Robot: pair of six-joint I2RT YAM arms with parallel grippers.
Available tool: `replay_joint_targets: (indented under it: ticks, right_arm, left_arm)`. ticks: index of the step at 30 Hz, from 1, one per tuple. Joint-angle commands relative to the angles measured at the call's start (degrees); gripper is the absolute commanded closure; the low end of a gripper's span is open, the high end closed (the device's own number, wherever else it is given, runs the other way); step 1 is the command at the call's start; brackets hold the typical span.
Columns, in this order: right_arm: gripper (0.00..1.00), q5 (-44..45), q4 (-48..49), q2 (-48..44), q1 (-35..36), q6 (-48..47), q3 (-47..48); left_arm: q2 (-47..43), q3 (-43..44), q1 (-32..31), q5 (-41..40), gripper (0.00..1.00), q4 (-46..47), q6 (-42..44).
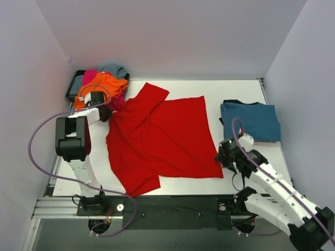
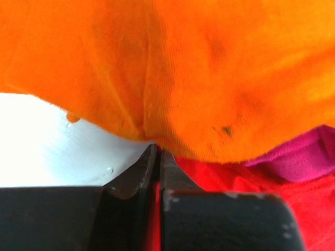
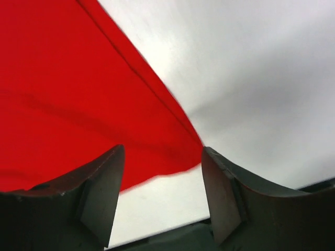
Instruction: Fold and stack the t-shirts
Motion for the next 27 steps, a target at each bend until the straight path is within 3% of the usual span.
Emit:
replay_joint_targets:
  ticks: [1,3,5,9,13,17,27]
  right_arm:
    - [0.49,6.7,4.4,13.0,-4.9,-12.7,14.7]
    - [0.51,1.8,11.5,18.7,-9.7,-16.2,18.7]
    - [0.52,-3.9,15.9,24.9,-13.7,-19.5,21.6]
    - [0.5,-6.0,17.3,40.4,-16.6,-23.0,33.8]
    - [0.51,-10.0,16.8,55.3,-18.3,-26.9,49.7]
    - [0.52,-13.4,15.4,68.1,-20.0,-29.3,63.7]
    - [0.5,-19.2,5.9,94.3,-22.4,-30.7,96.2]
  left_arm:
    - [-7.2,-0.4,-0.5,-0.3,0.77,-3.6,2.5]
    - [-11.1,-2.8,-0.5,-1.2,0.59,-4.5,2.2]
    - [-16.0,-5.8,-0.6,-1.6,0.52,-4.3,2.4]
    - [-23.3,-9.2,-1.9,-0.8,0.5,-1.9,5.0]
    - [-24.9,-7.1,-7.9,0.3,0.44,2.1,10.2]
    - [-18.8,0.3,-10.3,4.6,0.39,3.6,12.7]
    - [13.3,35.5,-11.1,11.4,0.43,-6.5,10.9]
